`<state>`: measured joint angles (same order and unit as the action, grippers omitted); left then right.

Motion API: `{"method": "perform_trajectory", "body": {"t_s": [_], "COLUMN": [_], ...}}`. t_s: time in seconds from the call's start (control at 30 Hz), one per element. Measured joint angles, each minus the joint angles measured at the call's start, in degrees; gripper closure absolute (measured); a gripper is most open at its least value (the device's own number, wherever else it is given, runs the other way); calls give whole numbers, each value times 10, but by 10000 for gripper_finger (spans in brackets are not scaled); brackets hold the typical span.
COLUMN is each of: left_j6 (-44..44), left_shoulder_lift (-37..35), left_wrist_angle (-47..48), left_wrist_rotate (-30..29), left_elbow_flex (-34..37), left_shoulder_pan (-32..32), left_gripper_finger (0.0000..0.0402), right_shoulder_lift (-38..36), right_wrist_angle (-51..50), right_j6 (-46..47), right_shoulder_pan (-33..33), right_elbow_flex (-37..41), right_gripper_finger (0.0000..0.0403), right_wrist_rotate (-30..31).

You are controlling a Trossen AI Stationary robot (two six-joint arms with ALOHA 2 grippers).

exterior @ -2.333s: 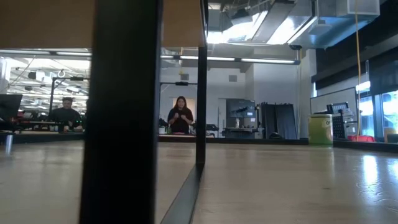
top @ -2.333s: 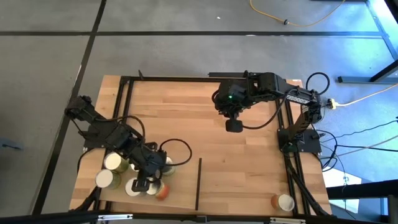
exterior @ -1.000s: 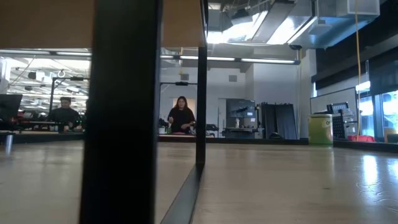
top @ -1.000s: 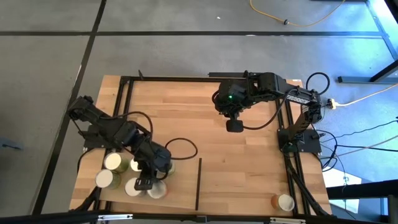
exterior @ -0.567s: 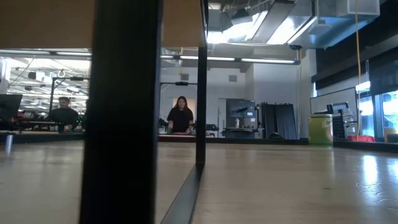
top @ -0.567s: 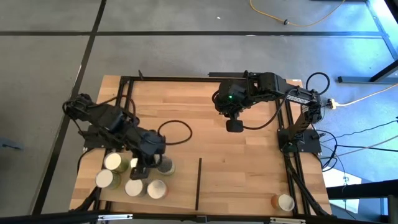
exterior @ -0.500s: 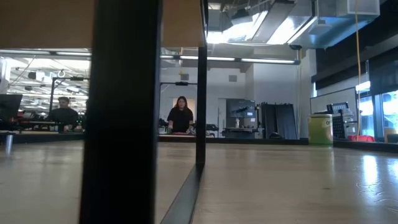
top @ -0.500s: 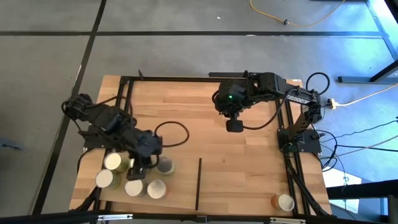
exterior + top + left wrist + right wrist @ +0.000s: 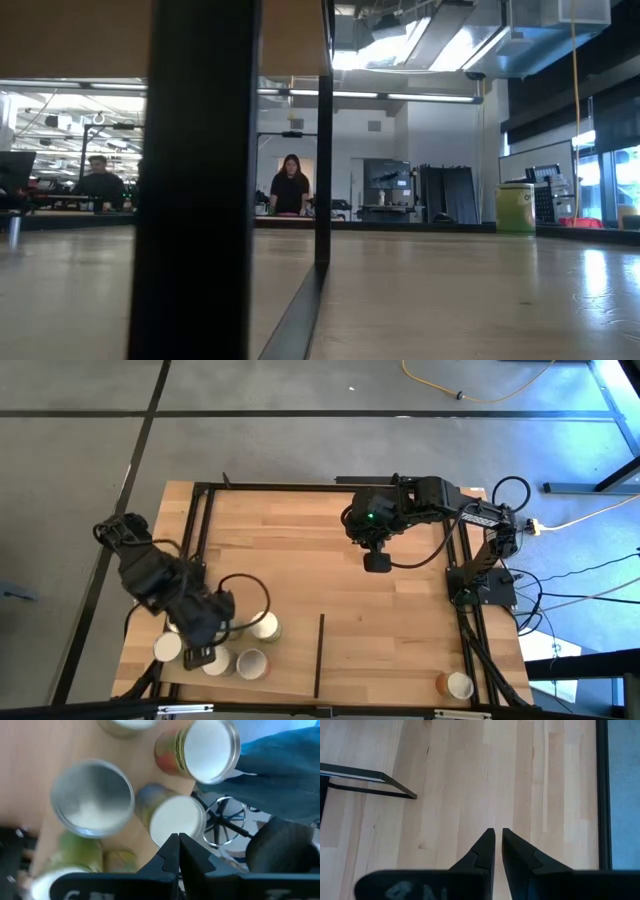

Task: Pick and place cans onto a shelf
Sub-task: Adjust the canned carrots on the shelf

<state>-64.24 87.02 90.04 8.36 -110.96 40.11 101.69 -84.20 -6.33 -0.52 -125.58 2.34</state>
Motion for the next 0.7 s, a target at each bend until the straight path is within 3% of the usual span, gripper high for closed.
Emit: {"method": "perform_trajectory", "body": {"t_s": [0.33,0.47,0.7], "left_j6": [-206,-275,-356], "left_shoulder_lift": [-1,-19,-60], "left_wrist_angle": [0,0,0], "left_wrist_rotate": [-70,-104,-108], "left_elbow_flex": [14,59,131], "left_shoulder_pan": [106,148,181], "left_gripper_finger": [401,401,401], "right_shoulder_lift": [0,0,0], "right_wrist_angle": [0,0,2], "right_j6": [-2,-3,-14], "right_shoulder_pan": [0,0,0], "right_elbow_flex": [0,0,0], "right_gripper_finger": [366,366,366], "right_wrist_rotate": [0,0,0]}}
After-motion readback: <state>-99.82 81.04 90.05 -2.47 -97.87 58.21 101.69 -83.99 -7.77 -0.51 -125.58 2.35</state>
